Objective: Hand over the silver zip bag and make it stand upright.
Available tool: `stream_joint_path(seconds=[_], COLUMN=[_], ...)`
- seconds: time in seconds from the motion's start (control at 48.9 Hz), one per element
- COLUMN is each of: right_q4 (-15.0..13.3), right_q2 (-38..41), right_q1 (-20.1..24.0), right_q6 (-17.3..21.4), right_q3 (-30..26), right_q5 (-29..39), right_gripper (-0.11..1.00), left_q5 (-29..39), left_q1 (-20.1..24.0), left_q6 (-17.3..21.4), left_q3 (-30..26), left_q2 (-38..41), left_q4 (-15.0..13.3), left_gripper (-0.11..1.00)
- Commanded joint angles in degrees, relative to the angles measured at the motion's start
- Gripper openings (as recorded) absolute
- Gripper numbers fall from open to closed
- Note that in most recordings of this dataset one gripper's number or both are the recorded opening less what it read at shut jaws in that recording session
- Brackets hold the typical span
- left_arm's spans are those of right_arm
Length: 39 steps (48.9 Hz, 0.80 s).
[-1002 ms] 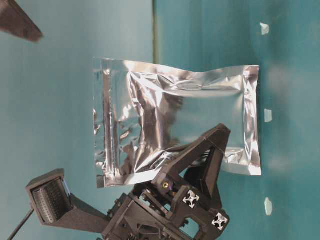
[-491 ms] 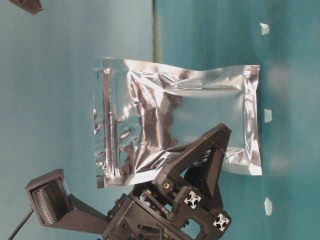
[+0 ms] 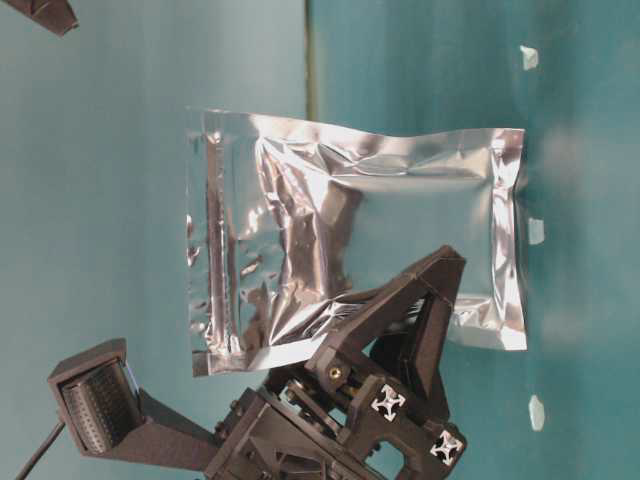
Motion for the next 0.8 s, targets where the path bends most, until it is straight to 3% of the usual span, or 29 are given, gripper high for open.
stream_joint_path(seconds=[0.0, 0.777], right_q4=[-0.2, -0.2], right_q2=[-0.2, -0.2], right_q1=[0.2, 0.2], right_q6=[0.4, 0.6], right_q3=[-0.4, 0.4], right_q5=[-0.5, -0.5], right_gripper=[0.91, 0.91], left_q5=[-0.4, -0.4], left_q1=[-0.5, -0.5], left_q6=[-0.1, 0.0], left_q3=[-0.5, -0.2], left_q2=[-0.2, 0.7], left_q4=[0.2, 0.2], left_gripper=[0.22, 0.22])
